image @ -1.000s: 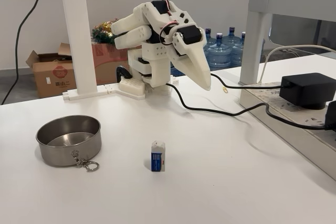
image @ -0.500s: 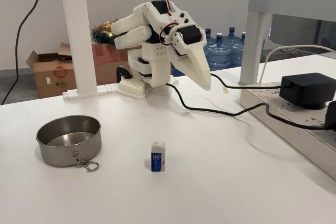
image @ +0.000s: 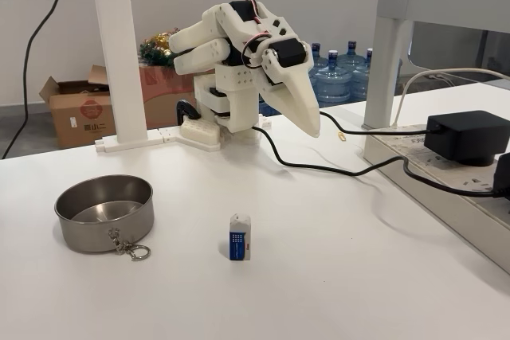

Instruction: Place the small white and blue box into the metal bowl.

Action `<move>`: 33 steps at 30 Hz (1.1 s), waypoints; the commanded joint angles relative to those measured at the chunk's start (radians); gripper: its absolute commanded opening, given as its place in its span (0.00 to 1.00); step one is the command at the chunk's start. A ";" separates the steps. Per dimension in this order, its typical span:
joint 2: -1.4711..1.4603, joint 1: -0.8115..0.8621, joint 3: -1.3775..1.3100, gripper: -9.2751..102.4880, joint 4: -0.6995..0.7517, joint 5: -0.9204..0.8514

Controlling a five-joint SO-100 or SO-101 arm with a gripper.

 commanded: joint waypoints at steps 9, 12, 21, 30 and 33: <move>0.014 -0.002 0.052 0.03 0.003 0.009; 0.008 0.003 0.051 0.03 0.003 0.009; -0.310 0.123 -0.008 0.03 -0.152 0.025; -0.509 0.278 -0.037 0.03 -0.592 0.322; -0.532 0.334 -0.009 0.03 -0.753 0.520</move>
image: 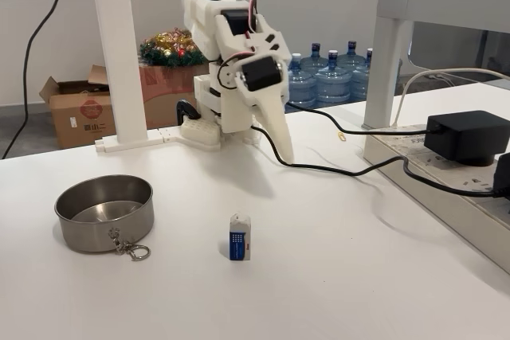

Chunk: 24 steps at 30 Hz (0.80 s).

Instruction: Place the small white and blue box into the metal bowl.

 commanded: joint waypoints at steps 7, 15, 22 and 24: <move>-0.276 0.124 0.103 0.03 -0.439 0.548; -0.354 0.186 0.089 0.03 -0.469 0.884; -0.397 0.196 0.086 0.03 -0.485 0.959; -0.408 0.196 0.084 0.03 -0.492 0.960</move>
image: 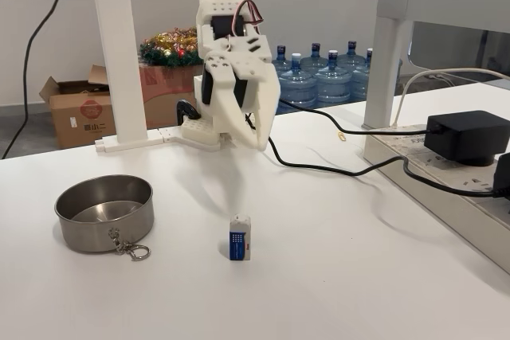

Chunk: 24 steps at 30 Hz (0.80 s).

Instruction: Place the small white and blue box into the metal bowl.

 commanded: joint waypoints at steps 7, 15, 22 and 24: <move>-0.161 0.021 0.051 0.19 -0.192 0.146; -0.400 0.020 0.026 0.30 -0.430 0.164; -0.653 0.018 -0.106 0.30 -0.534 0.163; -0.724 0.018 -0.140 0.30 -0.572 0.163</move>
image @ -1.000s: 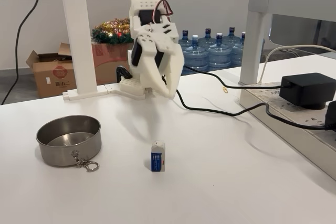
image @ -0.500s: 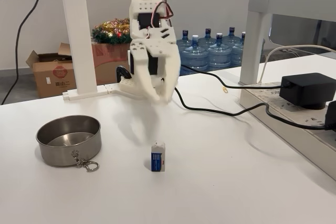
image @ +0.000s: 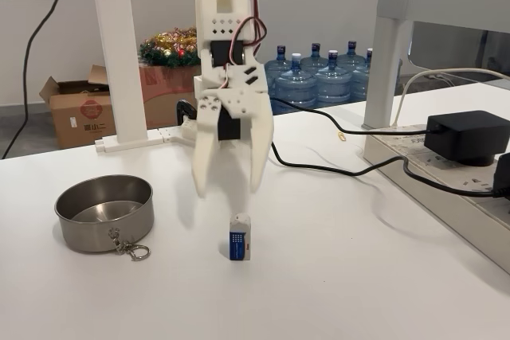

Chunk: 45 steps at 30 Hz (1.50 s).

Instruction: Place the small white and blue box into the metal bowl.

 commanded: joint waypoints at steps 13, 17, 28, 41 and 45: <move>-0.462 -0.046 -0.199 0.38 -0.330 0.009; -0.502 -0.046 -0.242 0.37 -0.337 0.009; -0.595 -0.046 -0.350 0.37 -0.337 0.009; -0.680 -0.040 -0.433 0.37 -0.336 0.009; -0.699 -0.037 -0.451 0.37 -0.336 0.009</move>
